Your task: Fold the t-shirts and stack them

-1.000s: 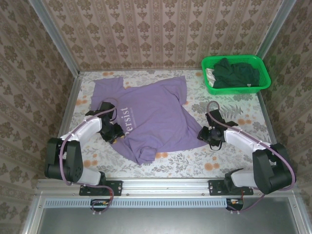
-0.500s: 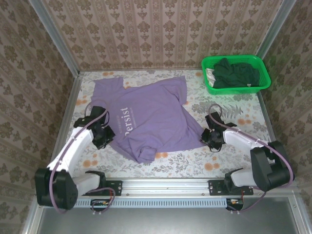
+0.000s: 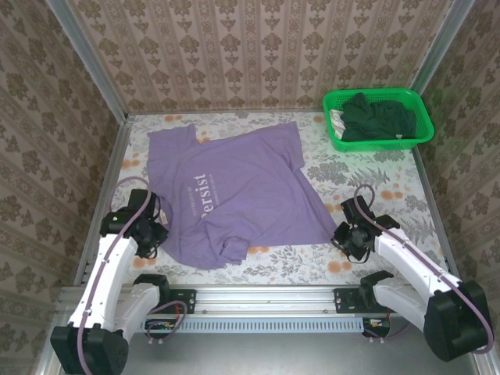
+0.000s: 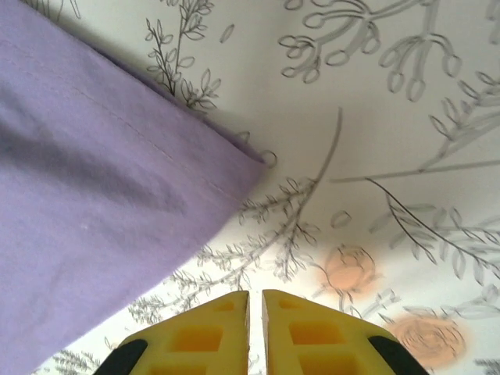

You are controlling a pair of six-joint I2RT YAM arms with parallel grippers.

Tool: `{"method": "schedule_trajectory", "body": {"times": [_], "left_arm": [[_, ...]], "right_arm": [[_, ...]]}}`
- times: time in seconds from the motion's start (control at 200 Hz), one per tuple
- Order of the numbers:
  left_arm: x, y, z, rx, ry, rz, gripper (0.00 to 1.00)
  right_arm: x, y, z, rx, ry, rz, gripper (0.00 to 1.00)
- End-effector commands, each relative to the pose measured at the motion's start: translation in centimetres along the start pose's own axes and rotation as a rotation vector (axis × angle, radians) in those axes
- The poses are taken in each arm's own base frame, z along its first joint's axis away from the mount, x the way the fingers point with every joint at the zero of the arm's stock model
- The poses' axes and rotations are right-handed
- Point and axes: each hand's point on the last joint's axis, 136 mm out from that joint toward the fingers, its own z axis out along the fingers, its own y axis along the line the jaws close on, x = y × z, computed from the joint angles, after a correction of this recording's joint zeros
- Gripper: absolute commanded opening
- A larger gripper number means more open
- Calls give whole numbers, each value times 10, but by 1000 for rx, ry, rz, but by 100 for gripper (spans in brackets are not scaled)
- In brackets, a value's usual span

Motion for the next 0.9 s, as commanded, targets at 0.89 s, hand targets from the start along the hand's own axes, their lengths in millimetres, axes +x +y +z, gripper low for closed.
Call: {"method": "schedule_trajectory", "body": {"times": [0.89], "left_arm": [[-175,-223,138,55,124,304,36]], "right_arm": [[-205,337,89,-33,-231,-485,12]]}}
